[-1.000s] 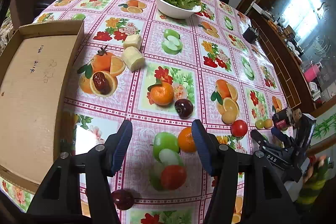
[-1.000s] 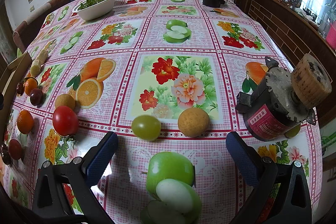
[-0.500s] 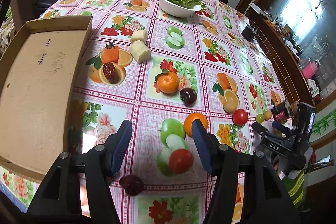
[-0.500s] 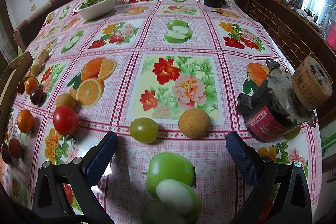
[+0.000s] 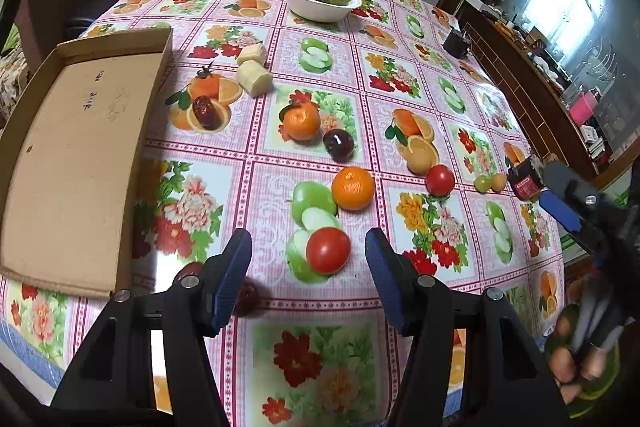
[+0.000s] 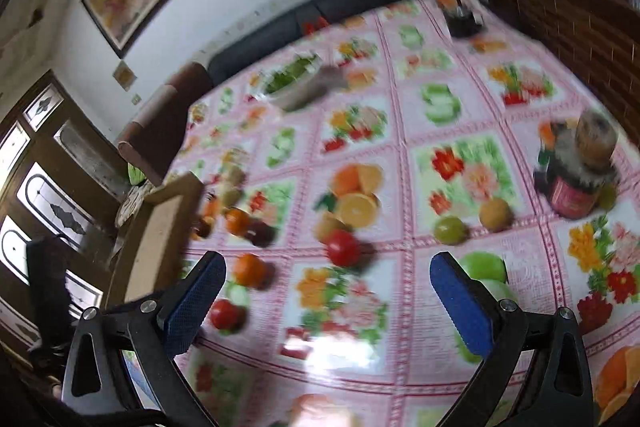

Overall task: Organize fruits
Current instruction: 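Move both tools over the scattered fruits on the tablecloth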

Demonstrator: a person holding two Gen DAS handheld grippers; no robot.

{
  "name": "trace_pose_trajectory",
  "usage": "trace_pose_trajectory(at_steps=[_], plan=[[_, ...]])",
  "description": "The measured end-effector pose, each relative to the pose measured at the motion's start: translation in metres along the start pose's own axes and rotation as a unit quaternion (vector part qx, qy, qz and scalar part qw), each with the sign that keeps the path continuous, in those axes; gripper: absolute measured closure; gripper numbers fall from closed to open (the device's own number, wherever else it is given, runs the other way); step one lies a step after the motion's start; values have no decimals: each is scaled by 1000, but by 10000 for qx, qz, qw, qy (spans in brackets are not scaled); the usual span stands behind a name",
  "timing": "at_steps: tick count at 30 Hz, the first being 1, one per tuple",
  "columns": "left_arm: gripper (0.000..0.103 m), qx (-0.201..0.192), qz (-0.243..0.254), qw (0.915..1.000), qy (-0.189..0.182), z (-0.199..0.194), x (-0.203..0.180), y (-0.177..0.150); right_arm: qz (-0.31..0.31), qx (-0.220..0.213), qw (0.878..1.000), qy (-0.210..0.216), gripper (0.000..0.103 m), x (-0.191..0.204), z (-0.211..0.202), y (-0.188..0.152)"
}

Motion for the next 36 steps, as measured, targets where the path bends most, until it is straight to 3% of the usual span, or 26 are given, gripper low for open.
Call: trace_pose_trajectory(at_steps=[2,4,9,14,36], plan=[[45,31,-10,10000,0,-1,0,-3,-86,282,9991,321,0,14,3,-5],[45,18,29,10000,51,-3,0,-6,-218,563,9980,180,0,26,11,-9],[45,-7,71,9998,201,-9,5,-18,-664,447,9927,-906,0,40,13,-25],[45,73,37,9996,273,-6,12,-28,-872,208,9896,-1122,0,44,5,-31],[45,258,46,9991,336,-2,20,-40,-1330,161,9746,-1796,0,49,11,-37]])
Point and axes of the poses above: each gripper's, at about its wrist camera, not at the fingertips, and z roughly the way its jaws point, x to its left, y to its top, the point moved 4 cm from there along z, roughly the way its jaws point, and after that the axes turned 12 degrees about -y, right-handed, at the moved point
